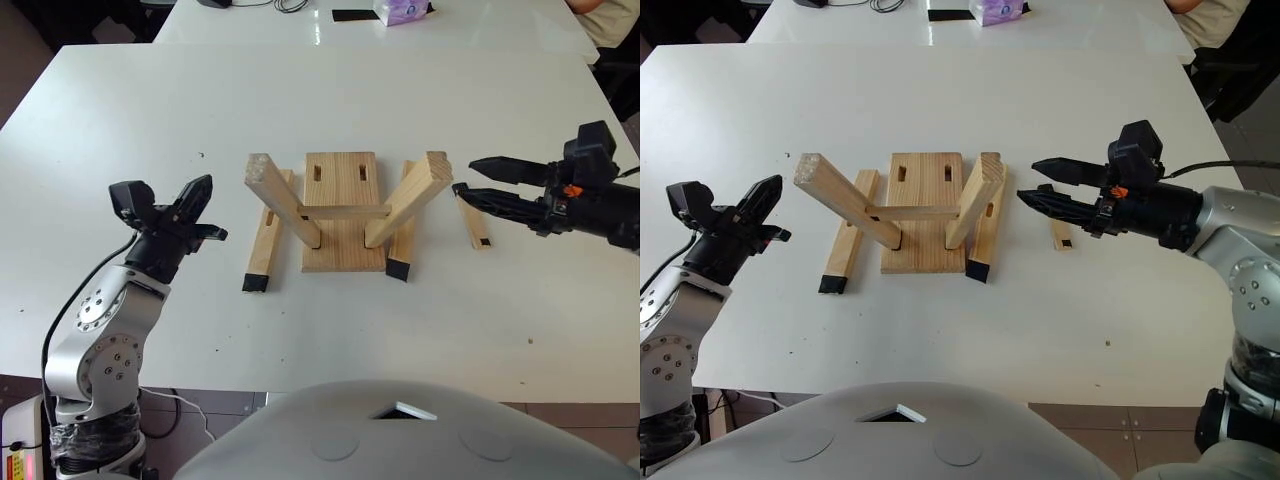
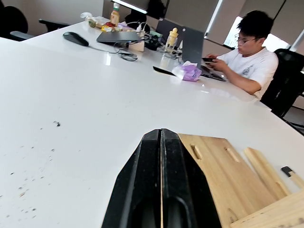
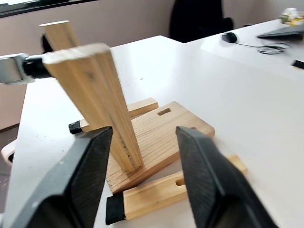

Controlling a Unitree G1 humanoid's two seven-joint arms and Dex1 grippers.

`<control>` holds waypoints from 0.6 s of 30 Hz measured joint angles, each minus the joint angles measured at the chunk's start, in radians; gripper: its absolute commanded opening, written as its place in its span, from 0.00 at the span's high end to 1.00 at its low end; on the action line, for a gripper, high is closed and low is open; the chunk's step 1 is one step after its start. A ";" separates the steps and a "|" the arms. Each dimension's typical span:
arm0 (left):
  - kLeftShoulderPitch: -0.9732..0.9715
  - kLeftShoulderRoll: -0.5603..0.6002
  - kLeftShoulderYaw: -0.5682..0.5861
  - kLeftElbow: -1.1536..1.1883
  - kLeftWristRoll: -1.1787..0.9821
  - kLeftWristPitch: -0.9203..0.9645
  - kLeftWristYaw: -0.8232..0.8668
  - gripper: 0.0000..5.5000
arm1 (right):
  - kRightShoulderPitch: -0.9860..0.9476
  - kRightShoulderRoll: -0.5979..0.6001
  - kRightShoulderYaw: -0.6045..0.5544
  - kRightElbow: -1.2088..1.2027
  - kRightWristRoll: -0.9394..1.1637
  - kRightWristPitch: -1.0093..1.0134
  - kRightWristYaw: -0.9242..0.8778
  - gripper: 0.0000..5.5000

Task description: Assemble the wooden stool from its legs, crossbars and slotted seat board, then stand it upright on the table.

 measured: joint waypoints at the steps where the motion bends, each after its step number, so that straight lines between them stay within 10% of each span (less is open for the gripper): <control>1: 0.012 -0.015 -0.016 -0.021 0.024 -0.001 0.017 1.00 | 0.025 0.034 0.002 -0.033 0.000 0.003 -0.058 0.67; 12: 0.147 -0.192 -0.194 -0.346 0.294 -0.003 0.288 1.00 | 0.263 0.487 0.144 -0.365 -0.184 -0.062 -0.757 0.99; 18: 0.057 -0.167 -0.121 -0.261 0.381 -0.035 0.272 1.00 | 0.288 0.582 0.220 -0.381 -0.355 -0.128 -0.932 1.00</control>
